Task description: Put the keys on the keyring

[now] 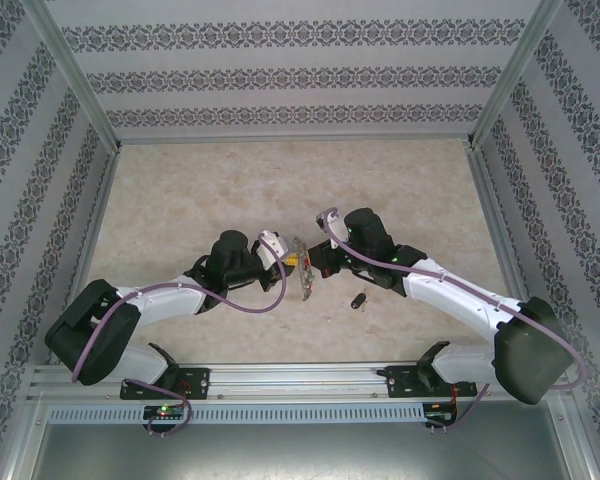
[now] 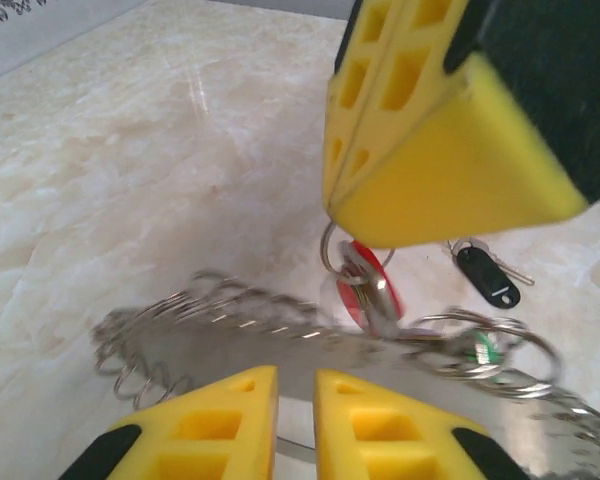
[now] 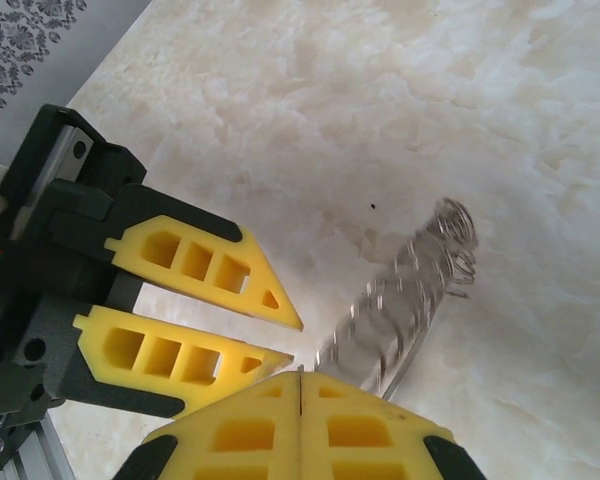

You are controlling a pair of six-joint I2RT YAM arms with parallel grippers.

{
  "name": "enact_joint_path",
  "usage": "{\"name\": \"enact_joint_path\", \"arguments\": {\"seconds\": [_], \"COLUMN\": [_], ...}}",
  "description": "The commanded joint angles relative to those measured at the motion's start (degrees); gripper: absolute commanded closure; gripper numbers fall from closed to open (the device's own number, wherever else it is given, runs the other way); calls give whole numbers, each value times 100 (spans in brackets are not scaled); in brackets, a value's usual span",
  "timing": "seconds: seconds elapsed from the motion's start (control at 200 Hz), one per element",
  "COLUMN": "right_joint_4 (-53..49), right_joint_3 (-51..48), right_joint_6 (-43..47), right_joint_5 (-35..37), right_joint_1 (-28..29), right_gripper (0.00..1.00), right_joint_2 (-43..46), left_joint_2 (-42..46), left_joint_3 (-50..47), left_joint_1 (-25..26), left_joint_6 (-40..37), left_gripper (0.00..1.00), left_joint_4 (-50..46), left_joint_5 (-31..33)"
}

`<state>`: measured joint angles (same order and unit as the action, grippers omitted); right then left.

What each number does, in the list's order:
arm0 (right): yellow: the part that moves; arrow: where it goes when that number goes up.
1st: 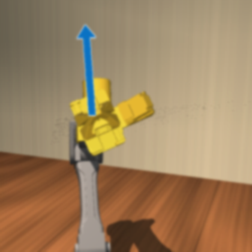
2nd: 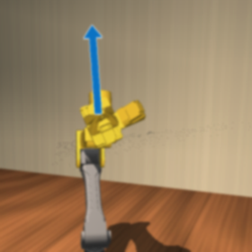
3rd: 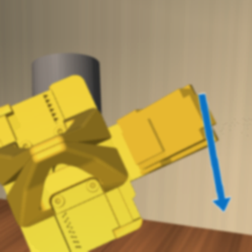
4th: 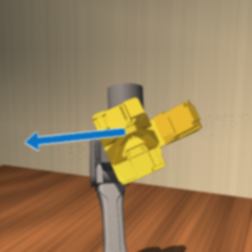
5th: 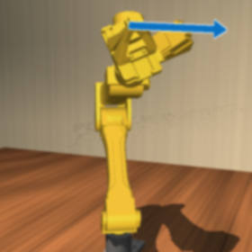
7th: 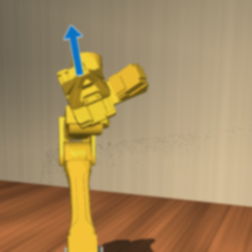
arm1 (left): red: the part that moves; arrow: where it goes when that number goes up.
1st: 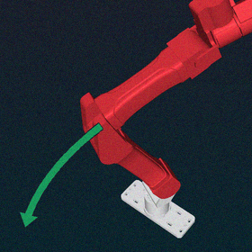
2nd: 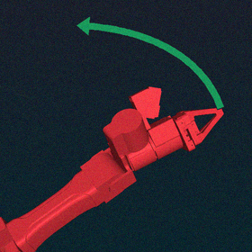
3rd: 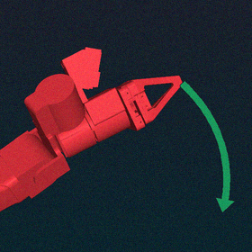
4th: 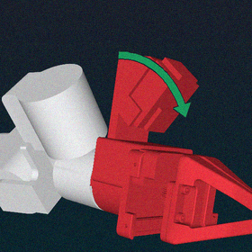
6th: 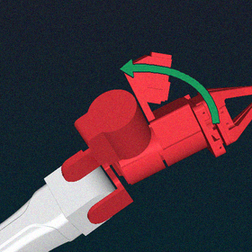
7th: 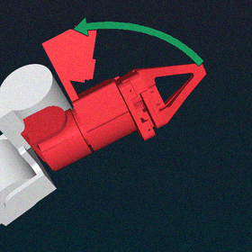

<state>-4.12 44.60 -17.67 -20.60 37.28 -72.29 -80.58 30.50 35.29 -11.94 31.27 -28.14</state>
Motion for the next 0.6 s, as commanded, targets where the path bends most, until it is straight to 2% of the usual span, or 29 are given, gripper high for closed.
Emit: {"name": "enact_joint_path", "arguments": {"seconds": [0.0,0.11,0.26,0.595], "right_joint_4": [57,38,27,1], "right_joint_3": [204,225,267,320], "right_joint_6": [90,116,164,273], "right_joint_5": [-150,-181,-203,-348], "right_joint_1": [43,76,117,156], "right_gripper": [100,100,100,100], "right_joint_2": [143,154,137,92], "left_joint_2": [135,273,328,222], "left_joint_3": [72,79,301,630], "left_joint_1": [48,49,49,48], "left_joint_6": [-141,-201,-373,-567], "left_gripper": [79,73,70,70], "left_joint_4": [-249,-303,-674,-1105], "left_joint_5": [24,-19,-416,-565]}}
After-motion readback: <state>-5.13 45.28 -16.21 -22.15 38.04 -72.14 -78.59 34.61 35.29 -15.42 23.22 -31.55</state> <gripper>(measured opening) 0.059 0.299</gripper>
